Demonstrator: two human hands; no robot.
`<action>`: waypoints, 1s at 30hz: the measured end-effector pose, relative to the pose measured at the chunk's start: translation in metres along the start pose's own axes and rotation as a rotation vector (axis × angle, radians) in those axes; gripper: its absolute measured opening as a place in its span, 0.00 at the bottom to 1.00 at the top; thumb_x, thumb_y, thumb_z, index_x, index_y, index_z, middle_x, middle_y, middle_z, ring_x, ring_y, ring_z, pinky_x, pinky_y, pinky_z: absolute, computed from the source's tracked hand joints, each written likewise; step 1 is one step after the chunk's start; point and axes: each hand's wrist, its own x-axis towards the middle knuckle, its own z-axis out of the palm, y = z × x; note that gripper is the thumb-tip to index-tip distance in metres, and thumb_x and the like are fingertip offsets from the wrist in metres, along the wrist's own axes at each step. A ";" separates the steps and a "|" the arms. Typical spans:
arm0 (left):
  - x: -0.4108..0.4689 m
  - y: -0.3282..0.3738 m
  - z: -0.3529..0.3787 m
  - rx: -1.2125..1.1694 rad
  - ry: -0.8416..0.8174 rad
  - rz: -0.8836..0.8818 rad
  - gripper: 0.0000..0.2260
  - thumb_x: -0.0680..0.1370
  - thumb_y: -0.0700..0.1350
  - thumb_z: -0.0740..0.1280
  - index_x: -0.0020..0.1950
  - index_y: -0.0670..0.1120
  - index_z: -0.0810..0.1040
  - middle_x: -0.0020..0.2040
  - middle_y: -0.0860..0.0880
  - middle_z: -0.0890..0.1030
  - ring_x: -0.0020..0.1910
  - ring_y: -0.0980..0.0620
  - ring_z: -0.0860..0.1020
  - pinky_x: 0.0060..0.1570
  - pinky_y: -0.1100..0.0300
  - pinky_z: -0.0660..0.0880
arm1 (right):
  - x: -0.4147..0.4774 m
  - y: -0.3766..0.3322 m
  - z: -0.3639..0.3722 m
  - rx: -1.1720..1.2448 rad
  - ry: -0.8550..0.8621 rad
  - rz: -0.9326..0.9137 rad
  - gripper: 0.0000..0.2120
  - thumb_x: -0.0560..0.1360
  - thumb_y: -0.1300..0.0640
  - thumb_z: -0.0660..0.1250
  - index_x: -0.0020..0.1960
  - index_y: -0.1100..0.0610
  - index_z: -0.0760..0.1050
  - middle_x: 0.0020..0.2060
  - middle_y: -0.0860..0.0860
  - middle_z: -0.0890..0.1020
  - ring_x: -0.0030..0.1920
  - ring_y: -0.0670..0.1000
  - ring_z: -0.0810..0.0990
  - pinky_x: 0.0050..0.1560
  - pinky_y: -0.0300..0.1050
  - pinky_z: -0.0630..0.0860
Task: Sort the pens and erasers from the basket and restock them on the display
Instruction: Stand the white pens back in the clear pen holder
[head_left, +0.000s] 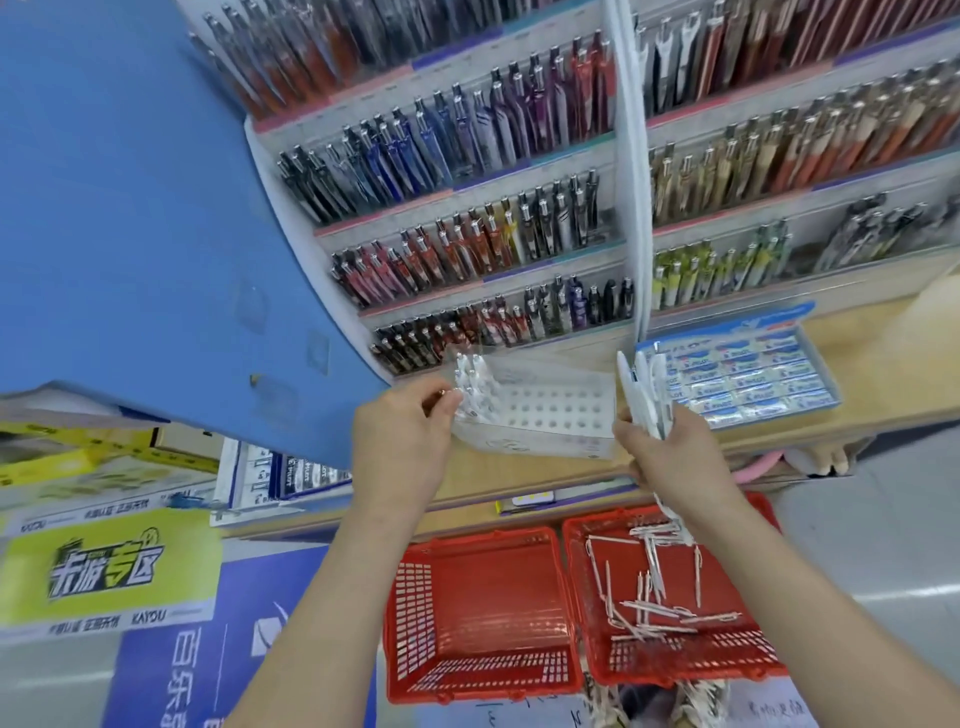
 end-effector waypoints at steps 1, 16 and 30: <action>0.000 -0.002 0.002 0.007 -0.012 -0.009 0.05 0.75 0.47 0.69 0.46 0.48 0.84 0.39 0.51 0.84 0.40 0.50 0.81 0.44 0.54 0.77 | 0.004 0.003 0.003 -0.061 0.019 -0.016 0.06 0.74 0.58 0.68 0.43 0.61 0.75 0.29 0.55 0.74 0.27 0.54 0.71 0.30 0.47 0.70; -0.004 -0.014 0.004 0.085 -0.038 0.015 0.05 0.76 0.46 0.68 0.48 0.47 0.84 0.41 0.47 0.84 0.41 0.48 0.79 0.44 0.53 0.75 | -0.026 0.012 0.015 -0.268 -0.066 -0.076 0.13 0.67 0.61 0.73 0.35 0.51 0.69 0.29 0.49 0.76 0.29 0.52 0.75 0.33 0.47 0.74; -0.002 -0.013 0.019 0.172 -0.096 0.091 0.08 0.78 0.47 0.66 0.45 0.45 0.84 0.38 0.46 0.82 0.40 0.46 0.78 0.41 0.51 0.74 | -0.026 0.011 0.012 -0.265 -0.064 -0.056 0.09 0.68 0.60 0.73 0.39 0.60 0.72 0.30 0.56 0.79 0.28 0.52 0.75 0.31 0.47 0.74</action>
